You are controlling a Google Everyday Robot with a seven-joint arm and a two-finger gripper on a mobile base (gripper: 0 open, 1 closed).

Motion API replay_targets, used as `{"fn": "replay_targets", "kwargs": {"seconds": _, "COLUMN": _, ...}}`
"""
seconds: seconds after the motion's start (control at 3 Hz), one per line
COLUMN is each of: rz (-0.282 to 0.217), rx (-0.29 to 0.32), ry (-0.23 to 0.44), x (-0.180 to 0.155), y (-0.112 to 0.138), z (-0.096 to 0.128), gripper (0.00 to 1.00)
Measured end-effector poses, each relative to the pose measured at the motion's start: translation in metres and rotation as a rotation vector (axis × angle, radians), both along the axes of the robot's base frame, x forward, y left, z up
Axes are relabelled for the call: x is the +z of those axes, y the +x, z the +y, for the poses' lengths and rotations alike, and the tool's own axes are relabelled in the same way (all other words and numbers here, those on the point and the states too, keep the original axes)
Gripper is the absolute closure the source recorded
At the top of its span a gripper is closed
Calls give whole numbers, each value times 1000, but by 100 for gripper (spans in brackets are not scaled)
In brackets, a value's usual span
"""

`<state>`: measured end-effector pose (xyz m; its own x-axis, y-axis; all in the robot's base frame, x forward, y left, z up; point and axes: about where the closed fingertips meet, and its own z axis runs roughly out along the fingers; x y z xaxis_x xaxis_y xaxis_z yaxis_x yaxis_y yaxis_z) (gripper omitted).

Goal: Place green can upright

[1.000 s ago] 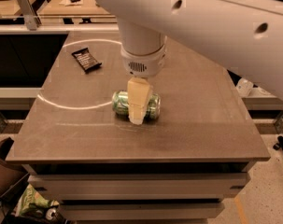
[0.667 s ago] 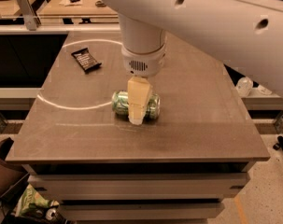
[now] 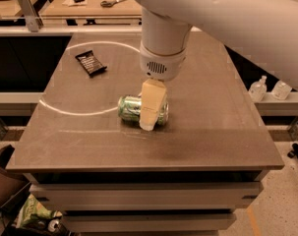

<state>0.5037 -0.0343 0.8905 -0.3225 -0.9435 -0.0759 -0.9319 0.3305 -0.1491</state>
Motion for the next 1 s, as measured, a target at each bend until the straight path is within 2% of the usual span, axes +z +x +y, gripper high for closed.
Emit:
{"fn": "replay_targets", "kwargs": {"seconds": 0.33, "rz": -2, "rx": 10, "ry": 26, "x": -6, "y": 0, "z": 3, "gripper": 0}}
{"fn": "replay_targets", "kwargs": {"seconds": 1.0, "rz": 18, "rx": 26, "ry": 28, "x": -28, "y": -1, "z": 15, "gripper": 0}}
